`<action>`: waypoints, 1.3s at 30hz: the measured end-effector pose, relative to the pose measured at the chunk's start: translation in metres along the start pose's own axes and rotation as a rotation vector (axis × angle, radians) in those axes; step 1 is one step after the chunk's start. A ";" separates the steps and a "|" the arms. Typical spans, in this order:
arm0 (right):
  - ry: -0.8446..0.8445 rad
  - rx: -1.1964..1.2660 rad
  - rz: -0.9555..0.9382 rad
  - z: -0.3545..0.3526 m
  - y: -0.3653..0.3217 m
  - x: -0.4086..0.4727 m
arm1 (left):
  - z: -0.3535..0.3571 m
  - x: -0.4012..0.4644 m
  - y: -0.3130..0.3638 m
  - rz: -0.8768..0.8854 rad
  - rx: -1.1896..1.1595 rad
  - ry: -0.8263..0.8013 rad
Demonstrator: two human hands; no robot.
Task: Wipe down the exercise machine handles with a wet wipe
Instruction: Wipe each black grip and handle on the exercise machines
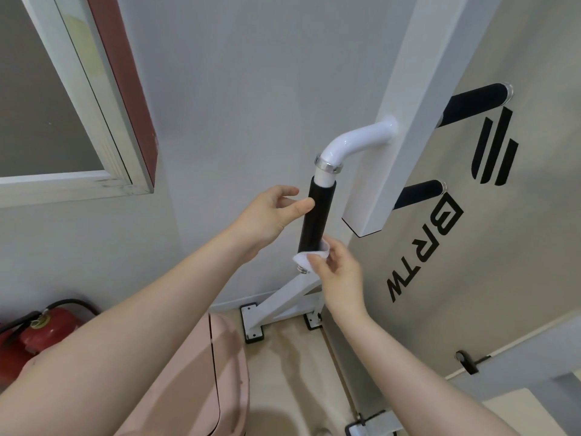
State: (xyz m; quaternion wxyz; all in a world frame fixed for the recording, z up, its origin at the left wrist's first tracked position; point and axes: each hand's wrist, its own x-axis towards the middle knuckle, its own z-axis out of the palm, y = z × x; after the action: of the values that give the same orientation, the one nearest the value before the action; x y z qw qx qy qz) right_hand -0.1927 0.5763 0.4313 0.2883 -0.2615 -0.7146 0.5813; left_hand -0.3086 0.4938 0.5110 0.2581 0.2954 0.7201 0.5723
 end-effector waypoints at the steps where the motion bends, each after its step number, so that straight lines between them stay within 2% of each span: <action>1: 0.064 -0.028 -0.054 -0.001 -0.005 0.001 | -0.001 -0.001 0.001 0.003 -0.007 -0.007; 4: 0.185 -0.121 -0.322 -0.004 -0.034 0.009 | 0.000 -0.004 0.003 0.055 -0.032 -0.005; 8: 0.302 -0.442 -0.835 -0.013 -0.049 0.025 | 0.002 -0.006 0.000 0.158 -0.094 0.059; 12: 0.079 -0.632 -1.056 -0.022 -0.023 0.030 | -0.005 -0.007 -0.011 0.091 -0.297 0.009; 15: -0.086 -1.001 -1.370 -0.018 -0.021 0.033 | -0.010 -0.011 -0.016 0.136 -0.278 -0.043; 16: -0.120 -1.085 -1.446 -0.018 -0.028 0.039 | -0.011 -0.013 -0.017 0.166 -0.270 -0.078; 18: -0.083 -1.236 -1.585 -0.018 -0.048 0.054 | -0.014 -0.017 -0.018 0.234 -0.259 -0.117; 21: 0.051 -1.400 -1.623 -0.020 -0.076 0.064 | -0.019 -0.019 -0.021 0.271 -0.211 -0.059; 23: 0.063 -1.555 -1.571 -0.017 -0.081 0.059 | -0.022 -0.020 -0.027 0.255 -0.193 -0.049; 26: -0.149 -1.937 -1.424 -0.010 -0.067 0.044 | -0.025 -0.021 -0.035 0.208 -0.204 -0.024; 28: -0.259 -2.103 -1.385 -0.004 -0.064 0.038 | -0.024 -0.022 -0.036 0.172 -0.221 0.007; 32: -0.052 -2.160 -1.259 -0.001 -0.102 0.040 | -0.025 -0.024 -0.036 0.140 -0.236 0.028; 34: -0.012 -2.200 -1.199 -0.004 -0.099 0.037 | -0.025 -0.024 -0.037 0.126 -0.238 0.037; 36: -0.207 -2.278 -1.238 -0.011 -0.071 0.023 | -0.025 -0.023 -0.037 0.120 -0.238 0.044; 38: -0.433 -2.229 -1.310 -0.016 -0.048 0.013 | -0.025 -0.022 -0.036 0.124 -0.236 0.039; 39: -0.430 -2.163 -1.365 -0.018 -0.047 0.015 | -0.025 -0.022 -0.036 0.125 -0.233 0.031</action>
State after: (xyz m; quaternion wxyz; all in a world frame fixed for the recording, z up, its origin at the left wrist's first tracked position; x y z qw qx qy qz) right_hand -0.1921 0.5899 0.4813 0.0484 0.1525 -0.8385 -0.5208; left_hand -0.3159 0.4554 0.4820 0.2433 0.2991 0.6328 0.6715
